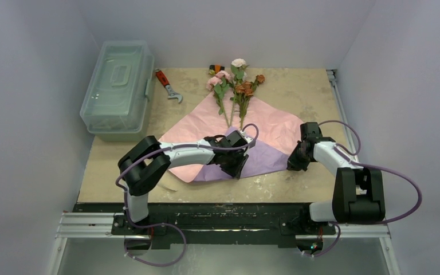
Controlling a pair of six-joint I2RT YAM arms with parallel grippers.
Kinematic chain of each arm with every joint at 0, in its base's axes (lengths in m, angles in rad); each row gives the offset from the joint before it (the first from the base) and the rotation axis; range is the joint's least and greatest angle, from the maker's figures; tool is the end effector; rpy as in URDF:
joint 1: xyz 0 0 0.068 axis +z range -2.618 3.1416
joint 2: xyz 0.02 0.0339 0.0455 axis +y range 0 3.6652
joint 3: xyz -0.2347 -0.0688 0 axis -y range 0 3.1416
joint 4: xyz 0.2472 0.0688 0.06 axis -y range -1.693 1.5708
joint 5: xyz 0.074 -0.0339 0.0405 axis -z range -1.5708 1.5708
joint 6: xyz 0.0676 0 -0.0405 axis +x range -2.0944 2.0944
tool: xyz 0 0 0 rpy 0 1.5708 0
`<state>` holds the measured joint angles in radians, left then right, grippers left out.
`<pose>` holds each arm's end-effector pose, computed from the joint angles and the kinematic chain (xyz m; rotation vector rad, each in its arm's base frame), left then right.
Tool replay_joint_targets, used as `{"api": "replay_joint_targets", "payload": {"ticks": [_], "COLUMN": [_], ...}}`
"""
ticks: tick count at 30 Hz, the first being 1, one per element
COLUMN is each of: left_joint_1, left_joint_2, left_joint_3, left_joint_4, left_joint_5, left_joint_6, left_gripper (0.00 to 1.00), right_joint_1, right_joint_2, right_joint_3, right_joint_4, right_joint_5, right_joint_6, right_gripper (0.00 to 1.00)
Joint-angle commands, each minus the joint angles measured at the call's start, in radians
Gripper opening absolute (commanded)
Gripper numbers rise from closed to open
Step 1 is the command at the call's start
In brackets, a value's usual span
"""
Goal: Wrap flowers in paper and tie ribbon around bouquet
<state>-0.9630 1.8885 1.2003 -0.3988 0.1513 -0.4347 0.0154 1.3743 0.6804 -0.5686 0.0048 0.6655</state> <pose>0.2131 -0.3242 0.1011 0.7827 2.6929 -0.6078 0.2455 0.0035 0.0968 0.9099 2.6967 0.1412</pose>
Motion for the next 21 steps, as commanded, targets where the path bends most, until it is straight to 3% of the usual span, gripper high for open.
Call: {"api": "replay_joint_targets", "payload": {"ticks": [1,21], "left_joint_1": [0.004,0.149], "left_joint_2": [-0.048,-0.334], "left_joint_3": [-0.077,-0.335], "left_joint_4": [-0.019,-0.201], "left_joint_5": [-0.082,-0.193], "left_joint_6": [-0.019,-0.142], "left_gripper": [0.24,0.19], "right_joint_1": [-0.002,-0.005], "right_joint_2": [0.028,0.065], "right_joint_3": [-0.007,0.041], "right_joint_4": [0.042,0.025], "right_joint_5": [0.025,0.043], "right_joint_6": [-0.021,-0.055], "right_gripper": [0.10,0.09]}}
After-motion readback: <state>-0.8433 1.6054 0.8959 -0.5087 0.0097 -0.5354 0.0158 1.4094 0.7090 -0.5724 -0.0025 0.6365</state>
